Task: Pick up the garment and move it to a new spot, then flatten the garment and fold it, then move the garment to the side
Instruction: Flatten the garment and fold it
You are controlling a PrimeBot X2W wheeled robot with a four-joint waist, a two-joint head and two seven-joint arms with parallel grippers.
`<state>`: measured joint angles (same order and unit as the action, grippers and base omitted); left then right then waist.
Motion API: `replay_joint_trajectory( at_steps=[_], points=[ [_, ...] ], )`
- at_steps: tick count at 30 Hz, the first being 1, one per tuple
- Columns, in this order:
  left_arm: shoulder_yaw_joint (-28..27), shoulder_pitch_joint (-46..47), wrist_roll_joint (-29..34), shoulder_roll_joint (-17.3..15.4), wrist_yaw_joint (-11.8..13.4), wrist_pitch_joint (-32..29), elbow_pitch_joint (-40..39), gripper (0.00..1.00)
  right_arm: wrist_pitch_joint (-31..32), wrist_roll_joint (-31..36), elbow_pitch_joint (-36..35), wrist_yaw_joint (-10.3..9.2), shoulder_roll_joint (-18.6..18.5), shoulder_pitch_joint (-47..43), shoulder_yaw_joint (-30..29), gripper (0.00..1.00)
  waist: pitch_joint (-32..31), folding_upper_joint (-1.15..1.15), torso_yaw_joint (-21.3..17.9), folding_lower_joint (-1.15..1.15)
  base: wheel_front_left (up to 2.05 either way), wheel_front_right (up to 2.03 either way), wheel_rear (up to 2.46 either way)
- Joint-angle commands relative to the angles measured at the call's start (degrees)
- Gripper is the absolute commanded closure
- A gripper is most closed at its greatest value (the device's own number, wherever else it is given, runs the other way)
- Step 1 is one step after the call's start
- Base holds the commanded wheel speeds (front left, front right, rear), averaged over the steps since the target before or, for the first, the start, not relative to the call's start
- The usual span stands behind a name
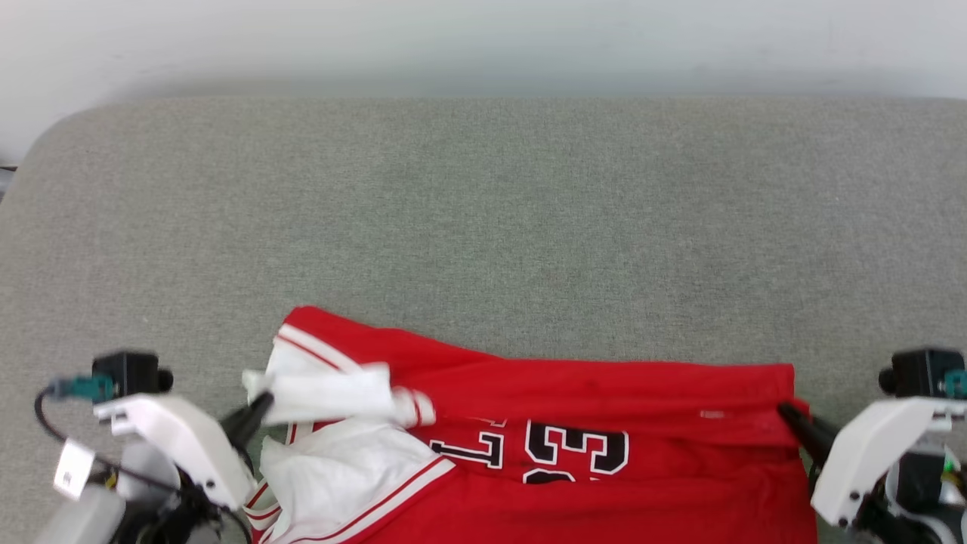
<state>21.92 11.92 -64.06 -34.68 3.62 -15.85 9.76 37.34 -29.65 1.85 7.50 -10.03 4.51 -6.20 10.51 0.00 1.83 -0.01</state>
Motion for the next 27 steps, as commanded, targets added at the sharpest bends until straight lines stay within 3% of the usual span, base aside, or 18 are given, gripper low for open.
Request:
replay_joint_trajectory(
  at_steps=[1,4,7,8,9,10,11,12,20,27],
  points=[
    [-0.47,-1.36,-0.68,0.22,0.36,0.63,-0.41,1.0,-0.42,-0.19,-0.44,-0.03,0.54,-1.15,-0.35,1.0,-0.42,0.0,0.2,0.01,0.0,0.0,0.0],
    [-1.4,-5.86,-2.68,1.05,1.37,1.64,-0.74,1.0,-1.25,-0.35,-0.59,-0.03,1.61,-4.66,-1.3,1.0,-0.83,0.0,0.48,0.01,0.0,0.0,0.0],
    [-1.2,-8.57,-4.43,2.64,0.79,2.0,-0.31,1.0,-2.02,-0.72,0.3,-0.03,2.98,-7.21,-1.55,1.0,-1.14,0.0,0.59,0.01,0.0,0.0,0.0],
    [-1.06,-9.13,-4.67,2.99,0.56,2.13,0.08,1.0,-2.21,-0.81,0.63,-0.03,3.33,-7.85,-1.6,0.66,-1.27,0.0,0.66,0.01,0.0,0.0,0.0],
    [-1.03,-9.47,-5.31,3.81,0.36,2.21,0.48,0.94,-2.64,-0.9,0.95,-0.03,3.73,-8.51,-1.63,0.35,-1.42,0.0,0.75,0.01,0.0,0.0,0.0],
    [-0.89,-9.76,-5.58,4.37,0.05,2.39,0.88,0.71,-2.87,-0.92,1.26,-0.03,4.04,-9.14,-1.5,0.0,-1.59,0.0,0.83,0.01,0.0,0.0,0.0],
    [-0.75,-9.95,-5.52,4.59,-0.11,2.53,1.39,0.24,-3.52,-0.8,1.49,-0.03,4.22,-9.59,-1.33,0.0,-1.73,0.0,0.86,0.01,0.0,0.0,0.0],
    [-0.55,-10.07,-5.3,4.86,-0.34,2.82,1.86,0.0,-4.55,-0.63,1.52,-0.03,4.35,-9.9,-1.1,0.0,-1.98,0.0,0.88,0.01,0.0,0.0,0.0],
    [-0.62,-7.61,-1.65,4.68,-1.52,7.43,2.04,0.0,-17.18,1.02,-1.68,-0.03,5.42,-11.02,-2.11,0.0,-4.08,0.0,0.98,0.01,0.0,0.0,0.0],
    [-1.05,-4.52,4.41,4.25,-0.56,14.1,-0.49,0.0,-18.53,3.31,-4.78,-0.03,4.88,-10.26,-4.86,0.0,-5.44,0.0,0.77,0.01,0.0,0.0,0.0]
  ],
)
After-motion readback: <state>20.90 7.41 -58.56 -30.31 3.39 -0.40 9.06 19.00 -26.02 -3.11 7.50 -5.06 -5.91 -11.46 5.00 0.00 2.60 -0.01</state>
